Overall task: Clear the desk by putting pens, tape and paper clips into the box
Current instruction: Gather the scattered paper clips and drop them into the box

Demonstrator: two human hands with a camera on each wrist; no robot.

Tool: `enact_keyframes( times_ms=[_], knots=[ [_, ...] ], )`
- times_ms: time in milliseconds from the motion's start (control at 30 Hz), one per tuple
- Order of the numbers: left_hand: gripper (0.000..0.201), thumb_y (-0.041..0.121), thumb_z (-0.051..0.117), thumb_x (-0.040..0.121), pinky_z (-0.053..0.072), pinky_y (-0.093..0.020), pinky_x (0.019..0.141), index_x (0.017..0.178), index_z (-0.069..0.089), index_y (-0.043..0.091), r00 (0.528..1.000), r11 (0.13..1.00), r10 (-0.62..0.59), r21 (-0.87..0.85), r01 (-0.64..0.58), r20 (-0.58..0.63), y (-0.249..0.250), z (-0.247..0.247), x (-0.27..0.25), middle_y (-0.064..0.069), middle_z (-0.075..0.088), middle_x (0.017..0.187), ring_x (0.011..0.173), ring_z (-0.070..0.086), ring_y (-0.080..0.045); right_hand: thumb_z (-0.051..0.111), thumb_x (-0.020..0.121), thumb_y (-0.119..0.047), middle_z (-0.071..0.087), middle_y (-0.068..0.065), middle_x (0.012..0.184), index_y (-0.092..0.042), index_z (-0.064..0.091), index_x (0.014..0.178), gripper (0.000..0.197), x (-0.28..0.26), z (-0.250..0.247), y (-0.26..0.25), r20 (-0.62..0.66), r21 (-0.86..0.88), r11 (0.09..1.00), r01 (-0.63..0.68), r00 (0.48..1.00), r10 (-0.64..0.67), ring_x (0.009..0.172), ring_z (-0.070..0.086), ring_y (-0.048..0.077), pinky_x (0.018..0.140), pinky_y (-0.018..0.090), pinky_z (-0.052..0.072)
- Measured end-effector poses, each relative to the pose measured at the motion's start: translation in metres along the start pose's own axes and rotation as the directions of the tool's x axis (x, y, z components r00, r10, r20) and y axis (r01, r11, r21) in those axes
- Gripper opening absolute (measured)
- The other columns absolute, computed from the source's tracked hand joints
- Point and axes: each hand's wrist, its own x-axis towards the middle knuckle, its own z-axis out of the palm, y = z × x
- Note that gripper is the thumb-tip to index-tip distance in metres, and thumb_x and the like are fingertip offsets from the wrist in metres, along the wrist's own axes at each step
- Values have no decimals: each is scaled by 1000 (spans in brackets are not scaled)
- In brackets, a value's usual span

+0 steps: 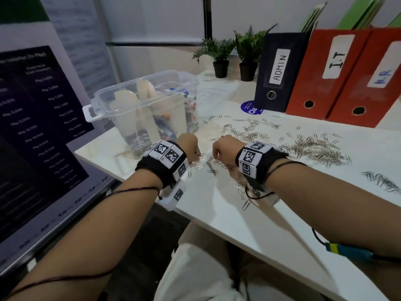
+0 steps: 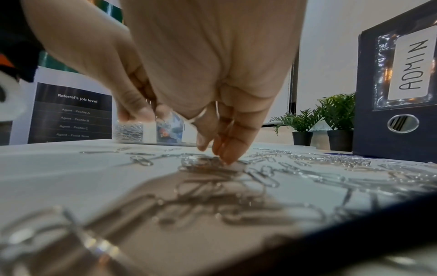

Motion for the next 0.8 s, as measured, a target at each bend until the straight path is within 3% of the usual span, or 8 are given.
enact_keyframes(
  times_ms=[67,200,300,433,567,633,700,800],
  knots=[
    [17,7,64,87,49,-17,64,99,68,-3,997,993,-32,-114,24,-74,-8,-8,2,-10,71,93,80,67,-22,51,93,-12,57,11,125,-10,60,119,28,-1,0,-1,-28,6,1000,11,1000,-11,115,54,25,94,29,43],
    [13,5,65,86,56,-31,75,74,60,7,984,965,-79,-260,35,-162,-20,-29,2,-5,62,73,57,56,-13,47,95,-12,45,9,137,-13,45,136,42,-2,-1,-4,9,10,999,48,999,-48,123,48,26,101,32,39],
    [8,9,66,85,50,-10,60,88,67,2,967,960,-71,-280,0,-245,-22,-41,-2,-6,62,74,49,54,-4,56,90,-21,54,5,126,-19,55,126,36,-4,4,-3,94,-22,996,91,992,-88,114,55,25,96,31,45],
    [16,7,63,87,49,-20,70,99,68,-2,902,966,-112,-258,0,-418,-35,-72,-10,-15,70,92,61,57,-14,57,87,-15,60,6,118,-24,64,117,33,-9,2,-1,62,-14,986,168,984,-167,109,58,25,85,25,43],
    [19,7,60,87,41,-26,87,101,70,-1,755,969,-232,-215,123,-613,-68,-100,-3,-18,68,104,97,62,-31,53,87,-9,67,6,113,-15,68,111,29,-8,-2,-3,12,-59,979,197,980,-197,108,59,23,88,23,42],
    [19,6,59,87,39,-25,85,100,70,-2,689,958,-282,-235,164,-668,-82,-104,2,-19,68,104,100,60,-31,56,87,-12,67,7,108,-13,70,104,22,-5,0,-1,29,-55,984,167,986,-166,104,62,25,85,24,46],
    [18,7,61,87,40,-25,83,99,71,-1,669,953,-303,-237,191,-679,-91,-104,5,-18,68,103,98,61,-30,57,87,-13,67,8,106,-12,69,103,20,-3,-1,0,38,-39,989,142,989,-140,102,63,25,84,25,47],
    [17,10,64,86,41,-28,90,98,73,1,701,948,-316,-182,261,-640,-104,-103,9,-16,69,104,102,61,-30,56,88,-12,67,8,108,-11,68,105,21,-1,-2,1,50,-50,988,149,988,-147,103,63,23,84,24,47]
  ],
)
